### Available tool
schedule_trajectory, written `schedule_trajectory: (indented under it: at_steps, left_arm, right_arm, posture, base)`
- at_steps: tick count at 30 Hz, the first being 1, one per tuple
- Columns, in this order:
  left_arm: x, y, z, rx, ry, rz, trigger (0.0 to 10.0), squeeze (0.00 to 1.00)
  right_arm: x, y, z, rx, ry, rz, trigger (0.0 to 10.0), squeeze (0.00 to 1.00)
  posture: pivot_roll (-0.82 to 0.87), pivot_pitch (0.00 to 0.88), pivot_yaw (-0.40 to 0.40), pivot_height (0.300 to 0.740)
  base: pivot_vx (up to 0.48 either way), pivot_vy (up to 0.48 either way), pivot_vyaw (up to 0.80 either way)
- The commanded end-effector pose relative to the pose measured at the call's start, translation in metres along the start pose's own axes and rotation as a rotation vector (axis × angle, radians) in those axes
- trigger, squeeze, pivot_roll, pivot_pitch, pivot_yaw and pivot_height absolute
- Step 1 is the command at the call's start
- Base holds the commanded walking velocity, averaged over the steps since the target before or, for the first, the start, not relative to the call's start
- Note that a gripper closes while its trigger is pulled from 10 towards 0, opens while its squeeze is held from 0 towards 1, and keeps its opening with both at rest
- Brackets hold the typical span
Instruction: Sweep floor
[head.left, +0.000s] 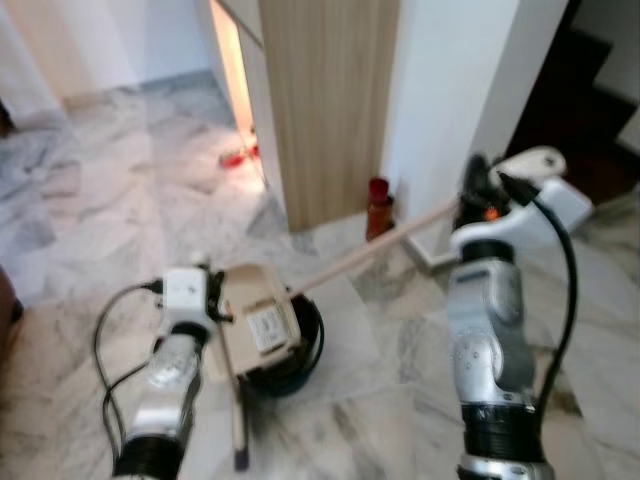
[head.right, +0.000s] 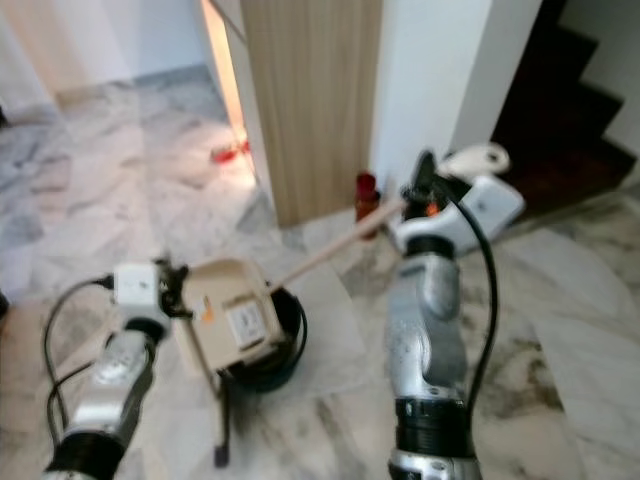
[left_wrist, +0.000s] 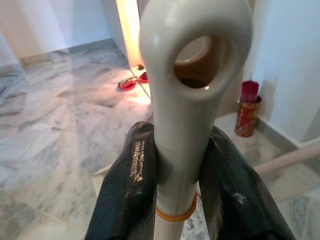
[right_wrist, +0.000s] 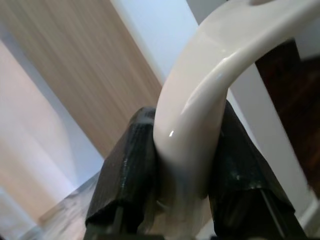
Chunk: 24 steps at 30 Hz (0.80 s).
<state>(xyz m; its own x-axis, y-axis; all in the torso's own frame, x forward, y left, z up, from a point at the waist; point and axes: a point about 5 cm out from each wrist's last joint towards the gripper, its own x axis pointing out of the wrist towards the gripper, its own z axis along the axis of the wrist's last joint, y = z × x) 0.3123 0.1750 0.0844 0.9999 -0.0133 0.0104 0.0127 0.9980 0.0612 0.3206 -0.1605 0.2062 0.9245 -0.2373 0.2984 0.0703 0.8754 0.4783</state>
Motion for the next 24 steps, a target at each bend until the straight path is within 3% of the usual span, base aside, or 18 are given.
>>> schedule_trajectory:
  at_steps: [1, 10, 24]
  left_arm:
    - [0.0040, 0.0082, 0.0122, 0.011, -0.053, 0.013, 10.0, 0.00]
    - [0.0021, 0.0091, 0.0111, 0.013, -0.052, 0.010, 10.0, 0.00]
    - [-0.0001, 0.0085, 0.0105, 0.009, -0.055, 0.001, 10.0, 0.00]
  right_arm:
    - [0.0025, 0.0156, 0.0135, 0.028, -0.065, 0.049, 10.0, 0.00]
    - [0.0023, 0.0159, 0.0134, 0.031, -0.063, 0.051, 10.0, 0.00]
    - [0.0022, 0.0245, 0.0184, -0.008, -0.099, 0.087, 10.0, 0.00]
  posture:
    - [-0.03, 0.000, 0.030, 0.740]
    - [-0.03, 0.000, 0.030, 0.740]
    - [-0.03, 0.000, 0.029, 0.740]
  base:
    - [0.330, 0.000, 0.00]
    - [0.320, 0.000, 0.00]
    - [0.000, 0.000, 0.00]
